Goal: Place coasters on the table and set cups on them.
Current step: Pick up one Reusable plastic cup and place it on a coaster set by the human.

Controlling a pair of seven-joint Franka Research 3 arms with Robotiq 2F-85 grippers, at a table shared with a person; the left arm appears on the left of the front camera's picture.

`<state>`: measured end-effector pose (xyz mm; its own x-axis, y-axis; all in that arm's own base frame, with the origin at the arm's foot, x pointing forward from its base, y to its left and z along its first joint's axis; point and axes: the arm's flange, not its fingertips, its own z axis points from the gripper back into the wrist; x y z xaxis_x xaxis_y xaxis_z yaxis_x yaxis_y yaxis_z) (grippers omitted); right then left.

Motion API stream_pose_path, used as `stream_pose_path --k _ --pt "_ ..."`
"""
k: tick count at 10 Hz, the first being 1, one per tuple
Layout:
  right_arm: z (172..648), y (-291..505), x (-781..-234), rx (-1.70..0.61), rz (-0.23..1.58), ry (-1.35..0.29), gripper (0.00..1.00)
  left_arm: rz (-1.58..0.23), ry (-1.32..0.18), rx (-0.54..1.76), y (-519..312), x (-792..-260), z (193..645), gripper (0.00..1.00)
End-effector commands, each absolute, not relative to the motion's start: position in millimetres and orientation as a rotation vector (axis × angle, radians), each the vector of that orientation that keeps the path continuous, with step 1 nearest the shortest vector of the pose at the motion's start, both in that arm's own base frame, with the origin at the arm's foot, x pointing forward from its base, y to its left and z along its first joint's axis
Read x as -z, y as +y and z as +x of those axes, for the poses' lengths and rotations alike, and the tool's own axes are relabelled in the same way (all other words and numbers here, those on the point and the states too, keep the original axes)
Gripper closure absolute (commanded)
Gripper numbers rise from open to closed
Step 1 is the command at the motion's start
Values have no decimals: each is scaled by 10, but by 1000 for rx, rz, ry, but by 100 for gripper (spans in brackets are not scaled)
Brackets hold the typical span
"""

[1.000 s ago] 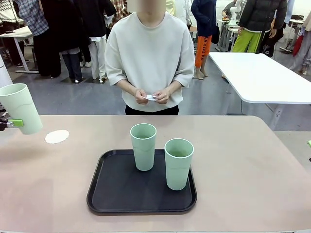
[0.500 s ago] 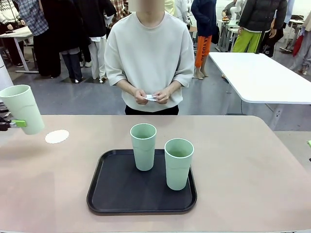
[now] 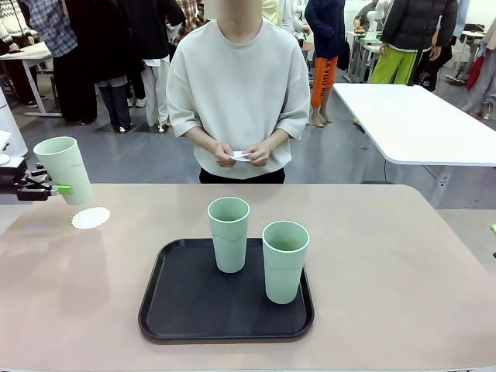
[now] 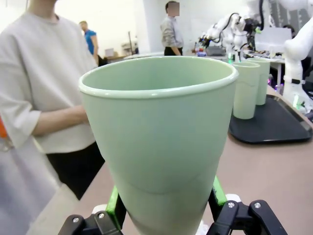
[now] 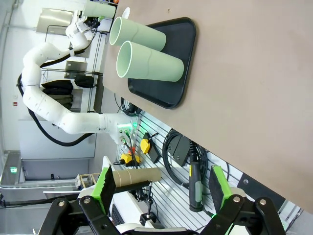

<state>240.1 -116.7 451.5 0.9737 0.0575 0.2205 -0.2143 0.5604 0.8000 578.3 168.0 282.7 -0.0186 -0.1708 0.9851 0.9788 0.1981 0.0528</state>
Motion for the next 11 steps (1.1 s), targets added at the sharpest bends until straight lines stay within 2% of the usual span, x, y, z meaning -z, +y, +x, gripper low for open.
stream_pose_path --k 1,4,11 --pt "2417 -1159 -4503 -172 982 -188 0 -921 -1174 1104 1641 -2830 6003 17" --pt "2417 -1159 -4503 -172 982 -188 0 -949 -1153 1101 1575 -2774 6044 17" --pt "2417 -1159 -4503 -172 982 -188 0 -978 -1128 1147 1580 -2534 5730 17"
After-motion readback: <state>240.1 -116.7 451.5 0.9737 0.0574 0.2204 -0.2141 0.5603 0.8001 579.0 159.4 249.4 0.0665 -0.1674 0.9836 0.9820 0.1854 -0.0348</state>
